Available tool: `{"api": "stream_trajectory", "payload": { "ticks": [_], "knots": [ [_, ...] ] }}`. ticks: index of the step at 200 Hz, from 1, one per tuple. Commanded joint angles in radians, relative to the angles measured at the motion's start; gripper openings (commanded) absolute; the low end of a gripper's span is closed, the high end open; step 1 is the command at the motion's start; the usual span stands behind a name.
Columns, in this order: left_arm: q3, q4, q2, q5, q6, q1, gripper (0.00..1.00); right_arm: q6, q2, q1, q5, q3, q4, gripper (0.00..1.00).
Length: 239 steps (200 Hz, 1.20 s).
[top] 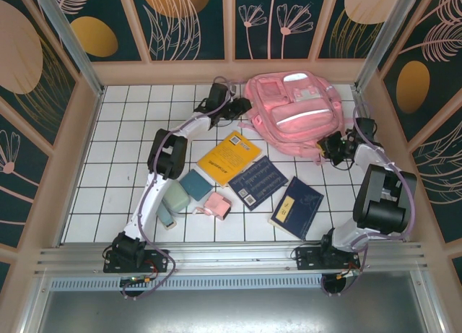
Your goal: Pack the student bag
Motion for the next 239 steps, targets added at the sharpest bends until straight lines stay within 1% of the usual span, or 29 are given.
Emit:
{"api": "stream_trajectory", "payload": {
  "ticks": [1, 9, 20, 41, 63, 75, 87, 100, 114, 141, 162, 174, 186, 197, 215, 229, 239],
  "knots": [
    [-0.038, 0.110, 0.014, 0.095, -0.068, -0.008, 0.22, -0.034, 0.016, 0.025, -0.033, 0.032, 0.042, 0.00],
    [-0.085, 0.152, -0.010, 0.098, -0.089, -0.006, 0.13, -0.037, 0.015, 0.025, -0.026, 0.038, 0.039, 0.00],
    [-0.198, 0.264, -0.068, 0.099, -0.143, 0.001, 0.00, -0.044, 0.011, 0.026, -0.003, 0.048, 0.024, 0.00],
    [-0.451, 0.473, -0.218, 0.062, -0.250, 0.026, 0.00, -0.048, 0.005, 0.025, 0.029, 0.068, 0.015, 0.00],
    [-0.619, 0.501, -0.383, 0.008, -0.245, 0.044, 0.00, -0.031, 0.029, 0.027, 0.018, 0.106, 0.030, 0.00],
    [-0.697, 0.494, -0.469, -0.026, -0.232, 0.045, 0.00, -0.022, 0.060, 0.034, -0.004, 0.151, 0.038, 0.09],
    [-0.763, 0.476, -0.550, -0.060, -0.225, 0.045, 0.00, -0.023, 0.097, 0.056, -0.012, 0.207, 0.031, 0.19],
    [-0.839, 0.461, -0.636, -0.118, -0.228, 0.045, 0.00, -0.031, 0.141, 0.075, -0.014, 0.278, 0.016, 0.36],
    [-0.916, 0.442, -0.721, -0.201, -0.243, 0.045, 0.00, -0.033, 0.183, 0.089, 0.018, 0.353, -0.004, 0.48],
    [-1.039, 0.402, -0.859, -0.370, -0.299, 0.045, 0.00, -0.027, 0.265, 0.112, 0.009, 0.456, 0.033, 0.59],
    [-1.128, 0.418, -0.931, -0.436, -0.388, 0.043, 0.00, -0.068, 0.355, 0.144, 0.023, 0.590, -0.008, 0.66],
    [-1.172, 0.389, -0.970, -0.501, -0.421, 0.035, 0.00, -0.107, 0.417, 0.155, 0.096, 0.699, -0.113, 0.68],
    [-1.180, 0.308, -1.009, -0.581, -0.432, 0.018, 0.00, -0.137, 0.438, 0.160, 0.237, 0.771, -0.215, 0.70],
    [-1.175, 0.257, -1.029, -0.631, -0.436, 0.003, 0.00, -0.144, 0.404, 0.160, 0.374, 0.766, -0.251, 0.71],
    [-1.161, 0.217, -1.041, -0.671, -0.445, -0.018, 0.00, -0.198, 0.263, 0.193, 0.560, 0.644, -0.179, 0.71],
    [-1.148, 0.213, -1.041, -0.683, -0.438, -0.032, 0.00, -0.328, 0.098, 0.267, 0.704, 0.490, -0.028, 0.72],
    [-1.142, 0.218, -1.036, -0.684, -0.444, -0.039, 0.00, -0.411, 0.001, 0.331, 0.812, 0.428, 0.028, 0.71]
  ]
}}
